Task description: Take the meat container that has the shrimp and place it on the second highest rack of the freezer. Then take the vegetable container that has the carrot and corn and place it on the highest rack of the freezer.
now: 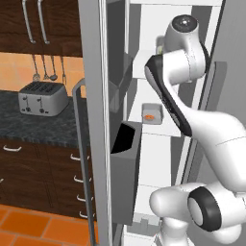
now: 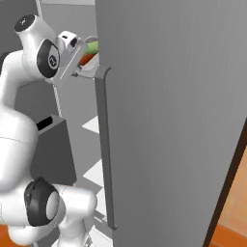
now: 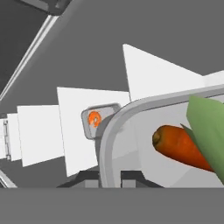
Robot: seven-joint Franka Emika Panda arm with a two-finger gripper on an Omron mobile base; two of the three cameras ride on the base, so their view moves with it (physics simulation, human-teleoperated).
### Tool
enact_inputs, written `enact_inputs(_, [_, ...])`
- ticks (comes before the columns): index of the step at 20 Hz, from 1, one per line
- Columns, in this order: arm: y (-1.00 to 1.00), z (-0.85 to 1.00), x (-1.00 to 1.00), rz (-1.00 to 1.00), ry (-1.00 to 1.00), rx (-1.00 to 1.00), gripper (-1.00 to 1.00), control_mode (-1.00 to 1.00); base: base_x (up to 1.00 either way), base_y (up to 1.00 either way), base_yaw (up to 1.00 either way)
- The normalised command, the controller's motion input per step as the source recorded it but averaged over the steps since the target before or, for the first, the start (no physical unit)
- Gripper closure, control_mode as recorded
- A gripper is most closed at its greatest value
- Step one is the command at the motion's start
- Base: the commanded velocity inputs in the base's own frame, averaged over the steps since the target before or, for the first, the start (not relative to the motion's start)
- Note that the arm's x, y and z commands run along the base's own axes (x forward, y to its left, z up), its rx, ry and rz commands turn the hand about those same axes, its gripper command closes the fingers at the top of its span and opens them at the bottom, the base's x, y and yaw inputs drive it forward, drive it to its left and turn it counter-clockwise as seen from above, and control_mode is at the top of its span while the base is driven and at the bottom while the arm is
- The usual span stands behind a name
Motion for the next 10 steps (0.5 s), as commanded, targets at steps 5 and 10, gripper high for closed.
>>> enact_inputs(5, [-0.03,-0.27,0.88,0.0,0.0,0.0,1.0,-1.0,0.0,0.0,0.0])
enact_inputs(10, [-0.14,-0.21,0.86,0.0,0.0,0.0,1.0,-1.0,0.0,0.0,0.0])
